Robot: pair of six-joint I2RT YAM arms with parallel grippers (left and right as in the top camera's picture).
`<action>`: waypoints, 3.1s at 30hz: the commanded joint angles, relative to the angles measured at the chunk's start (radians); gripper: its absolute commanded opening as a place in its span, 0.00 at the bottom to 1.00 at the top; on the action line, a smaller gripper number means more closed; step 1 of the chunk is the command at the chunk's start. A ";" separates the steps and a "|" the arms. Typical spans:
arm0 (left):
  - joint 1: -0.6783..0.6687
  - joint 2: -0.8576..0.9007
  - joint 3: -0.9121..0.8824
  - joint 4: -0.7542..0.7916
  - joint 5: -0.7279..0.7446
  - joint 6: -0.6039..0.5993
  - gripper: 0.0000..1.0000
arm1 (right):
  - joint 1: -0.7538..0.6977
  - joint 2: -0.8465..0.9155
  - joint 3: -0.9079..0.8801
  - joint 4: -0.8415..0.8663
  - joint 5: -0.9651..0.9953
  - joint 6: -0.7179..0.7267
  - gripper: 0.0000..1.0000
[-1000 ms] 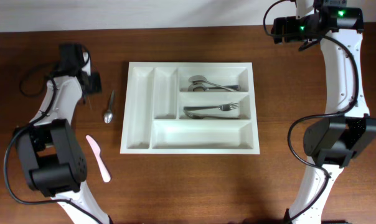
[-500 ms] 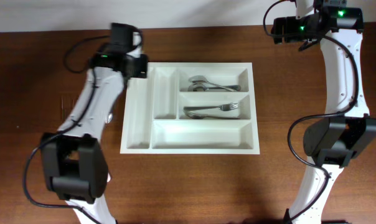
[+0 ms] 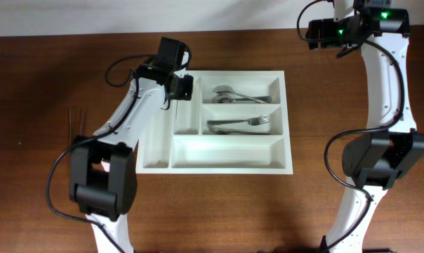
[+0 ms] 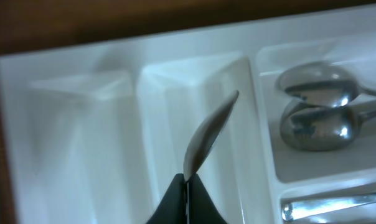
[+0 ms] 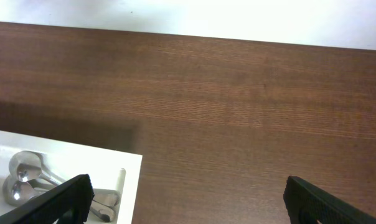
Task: Pack container
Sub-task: 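Carry the spoon with the left gripper into the narrow left compartment, then return the left gripper to the metal knife left of the tray and grasp it, then carry the metal knife with the left gripper into the narrow left compartment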
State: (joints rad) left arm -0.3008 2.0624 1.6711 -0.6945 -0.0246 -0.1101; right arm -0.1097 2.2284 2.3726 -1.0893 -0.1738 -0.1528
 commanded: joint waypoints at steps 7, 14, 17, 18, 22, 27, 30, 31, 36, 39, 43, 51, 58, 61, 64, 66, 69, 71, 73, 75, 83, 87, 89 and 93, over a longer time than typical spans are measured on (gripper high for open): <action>0.017 0.016 0.042 -0.048 0.018 -0.012 0.80 | 0.004 -0.005 0.004 0.002 0.002 0.012 0.99; 0.153 -0.030 0.154 -0.294 -0.081 -0.008 0.99 | 0.004 -0.005 0.004 0.002 0.002 0.012 0.99; 0.221 -0.063 0.157 -0.340 -0.080 -0.005 0.99 | 0.004 -0.005 0.004 0.002 0.002 0.012 0.99; 0.244 -0.073 0.157 -0.353 -0.080 0.003 0.99 | 0.004 -0.005 0.004 0.002 0.002 0.012 0.99; 0.324 -0.087 0.157 -0.404 -0.080 0.075 1.00 | 0.004 -0.005 0.004 0.002 0.002 0.012 0.99; 0.373 -0.084 0.111 -0.418 -0.077 0.113 0.99 | 0.004 -0.005 0.004 0.002 0.002 0.012 0.99; 0.376 -0.084 0.051 -0.391 -0.069 0.158 1.00 | 0.004 -0.005 0.004 0.002 0.002 0.012 0.99; 0.375 -0.084 0.024 -0.375 -0.069 0.174 1.00 | 0.004 -0.005 0.004 0.002 0.002 0.012 0.99; 0.376 -0.084 -0.096 -0.317 -0.070 0.188 0.97 | 0.004 -0.005 0.004 0.002 0.002 0.012 0.99; 0.376 -0.084 -0.150 -0.262 -0.070 0.194 0.93 | 0.004 -0.005 0.004 0.002 0.002 0.012 0.99; 0.376 -0.083 -0.181 -0.183 -0.070 0.195 0.89 | 0.004 -0.005 0.004 0.002 0.002 0.012 0.99; 0.376 -0.080 -0.232 0.003 -0.070 0.196 0.76 | 0.004 -0.005 0.004 0.002 0.002 0.012 0.99; 0.376 -0.080 -0.283 0.133 -0.069 0.294 0.73 | 0.004 -0.005 0.004 0.002 0.002 0.012 0.99; 0.376 -0.080 -0.296 0.137 -0.069 0.340 0.72 | 0.004 -0.005 0.004 0.002 0.002 0.012 0.99; 0.376 -0.080 -0.312 0.139 -0.069 0.374 0.72 | 0.004 -0.005 0.004 0.002 0.002 0.012 0.99; 0.376 -0.080 -0.321 0.140 -0.069 0.392 0.72 | 0.004 -0.005 0.004 0.002 0.002 0.012 0.99; 0.376 -0.080 -0.340 0.153 -0.069 0.397 0.72 | 0.004 -0.005 0.004 0.002 0.002 0.012 0.99; 0.376 -0.080 -0.353 0.157 -0.069 0.397 0.72 | 0.004 -0.005 0.004 0.002 0.002 0.012 0.99; 0.376 -0.080 -0.366 0.157 -0.069 0.397 0.72 | 0.004 -0.005 0.004 0.002 0.002 0.012 0.99; 0.376 -0.080 -0.382 0.164 -0.070 0.397 0.70 | 0.004 -0.005 0.004 0.002 0.002 0.012 0.99; 0.376 -0.080 -0.395 0.167 -0.071 0.396 0.28 | 0.004 -0.005 0.004 0.002 0.002 0.012 0.99; 0.376 -0.080 -0.395 0.179 -0.071 0.396 0.21 | 0.004 -0.005 0.004 0.002 0.002 0.012 0.99; 0.376 -0.081 -0.393 0.188 -0.075 0.396 0.14 | 0.004 -0.005 0.004 0.002 0.002 0.012 0.99; 0.376 -0.081 -0.373 0.192 -0.078 0.396 0.02 | 0.004 -0.005 0.004 0.002 0.002 0.012 0.99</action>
State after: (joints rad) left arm 0.0734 2.0022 1.2846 -0.5068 -0.0952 0.2825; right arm -0.1097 2.2284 2.3726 -1.0897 -0.1738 -0.1524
